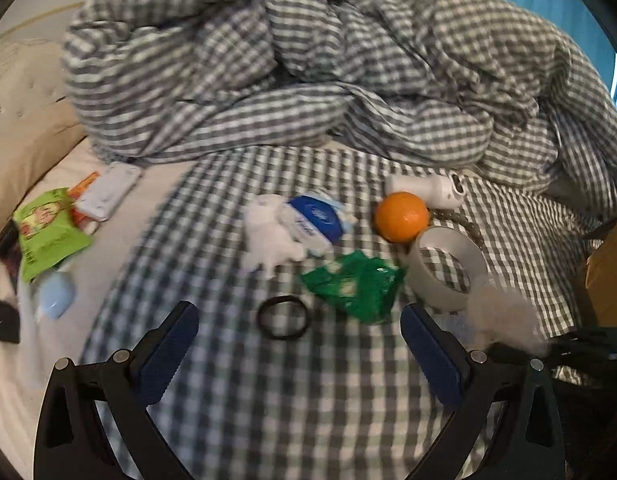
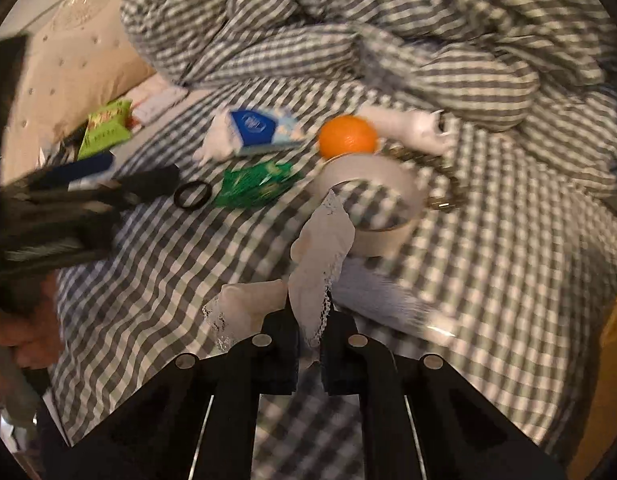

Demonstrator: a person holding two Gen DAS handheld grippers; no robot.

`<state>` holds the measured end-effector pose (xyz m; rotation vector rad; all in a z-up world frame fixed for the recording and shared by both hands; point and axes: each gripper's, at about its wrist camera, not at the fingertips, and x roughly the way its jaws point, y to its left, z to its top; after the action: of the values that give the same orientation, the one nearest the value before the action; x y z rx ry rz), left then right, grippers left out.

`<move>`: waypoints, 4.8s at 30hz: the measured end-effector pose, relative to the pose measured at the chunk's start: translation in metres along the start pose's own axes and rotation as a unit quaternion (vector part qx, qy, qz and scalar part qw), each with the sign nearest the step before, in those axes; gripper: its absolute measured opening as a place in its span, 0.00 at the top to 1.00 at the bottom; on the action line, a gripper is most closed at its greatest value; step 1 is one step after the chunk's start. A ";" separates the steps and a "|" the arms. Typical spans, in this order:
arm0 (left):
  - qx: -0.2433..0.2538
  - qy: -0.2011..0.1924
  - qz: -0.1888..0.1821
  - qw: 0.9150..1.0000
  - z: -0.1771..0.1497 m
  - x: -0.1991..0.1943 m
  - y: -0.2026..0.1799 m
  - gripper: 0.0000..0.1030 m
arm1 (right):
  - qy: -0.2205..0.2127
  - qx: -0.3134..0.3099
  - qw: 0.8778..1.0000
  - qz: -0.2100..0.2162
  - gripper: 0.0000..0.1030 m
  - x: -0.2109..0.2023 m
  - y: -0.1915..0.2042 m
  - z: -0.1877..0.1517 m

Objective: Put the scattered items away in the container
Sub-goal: 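Grasp the white lace cloth with the right tool while the left tool grasps the green packet, then carry the cloth and green packet over the cardboard box and release them inside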

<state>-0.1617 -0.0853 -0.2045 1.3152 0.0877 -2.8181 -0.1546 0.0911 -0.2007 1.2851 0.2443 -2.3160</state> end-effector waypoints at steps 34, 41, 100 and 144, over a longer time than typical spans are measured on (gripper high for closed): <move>0.065 -0.008 -0.007 0.998 0.027 0.014 -0.066 0.71 | -0.129 0.019 0.991 -0.029 0.93 -0.140 -0.028 0.012; 0.056 -0.053 -0.006 0.997 0.039 -0.064 -0.086 0.71 | -0.157 0.030 0.986 -0.046 0.93 -0.181 -0.033 0.001; 0.138 -0.172 -0.185 0.958 0.010 -0.284 -0.319 0.71 | -0.226 0.226 0.911 -0.259 0.00 -0.365 -0.207 -0.159; 0.189 -0.111 -0.198 0.955 0.010 -0.198 -0.407 0.02 | -0.241 0.242 0.902 -0.264 0.00 -0.405 -0.222 -0.192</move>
<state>-0.0628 0.3212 -0.0308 1.1245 -0.2321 -3.4436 0.0622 0.4858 0.0172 0.8520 -0.1953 -3.2269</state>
